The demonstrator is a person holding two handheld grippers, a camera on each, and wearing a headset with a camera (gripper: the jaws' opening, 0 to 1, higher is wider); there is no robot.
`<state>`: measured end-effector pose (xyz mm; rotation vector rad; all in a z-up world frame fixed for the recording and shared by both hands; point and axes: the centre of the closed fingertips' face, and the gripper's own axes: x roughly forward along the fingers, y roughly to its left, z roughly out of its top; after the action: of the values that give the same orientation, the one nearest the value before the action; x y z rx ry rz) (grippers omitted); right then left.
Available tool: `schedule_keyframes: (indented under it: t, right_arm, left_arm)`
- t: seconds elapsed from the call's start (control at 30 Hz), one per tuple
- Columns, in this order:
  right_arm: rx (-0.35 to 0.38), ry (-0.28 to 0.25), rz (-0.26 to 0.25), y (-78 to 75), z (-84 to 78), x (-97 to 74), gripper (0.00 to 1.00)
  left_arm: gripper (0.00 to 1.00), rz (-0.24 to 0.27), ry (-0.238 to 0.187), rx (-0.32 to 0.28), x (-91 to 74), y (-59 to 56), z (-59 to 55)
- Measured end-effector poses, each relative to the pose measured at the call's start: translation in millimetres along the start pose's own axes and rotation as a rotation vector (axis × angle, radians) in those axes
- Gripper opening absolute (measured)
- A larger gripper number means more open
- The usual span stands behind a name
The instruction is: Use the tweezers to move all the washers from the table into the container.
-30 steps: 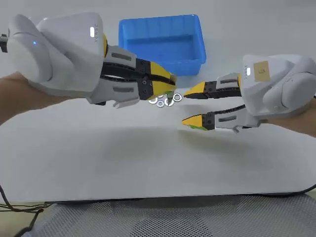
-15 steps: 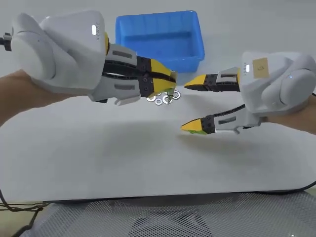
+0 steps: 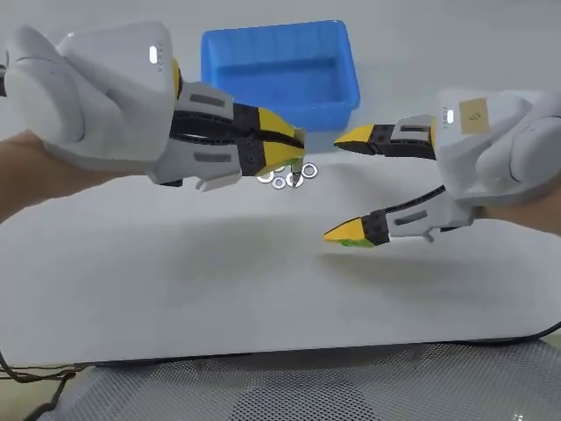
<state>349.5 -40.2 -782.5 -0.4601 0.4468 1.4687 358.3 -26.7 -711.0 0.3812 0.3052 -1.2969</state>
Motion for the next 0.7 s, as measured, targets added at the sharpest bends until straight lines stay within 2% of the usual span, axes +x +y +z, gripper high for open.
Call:
schedule_keyframes:
  t: [0.13, 0.17, 0.2, 0.37, 0.53, 0.7]
  right_arm:
    - [0.01, 0.002, -0.003, 0.0, -2.3, -2.3, 0.67]
    - [0.012, 0.004, -0.004, 0.0, -3.3, -2.7, 0.68]
    - [0.012, 0.006, -0.004, 0.0, -3.9, -2.9, 0.68]
    - [0.022, 0.001, 0.001, 1.4, -3.2, -1.9, 0.68]
    - [0.01, -0.023, 0.008, 1.8, 7.7, 7.5, 0.65]
    - [-0.001, -0.015, 0.042, 3.7, 10.7, 20.9, 0.63]
  left_arm:
    - [0.06, -0.002, 0.007, -0.005, 0.4, -1.3, -2.6]
    - [0.06, -0.002, -0.002, -0.002, 0.4, -1.8, -3.0]
    - [0.06, -0.003, -0.007, -0.024, 0.2, -1.9, -2.8]
    - [0.06, -0.013, -0.008, -0.03, -0.5, -2.9, -2.6]
    - [0.06, -0.031, -0.012, -0.057, -2.9, -3.5, -3.1]
    - [0.06, -0.054, -0.008, -0.051, -3.0, -6.5, -2.5]
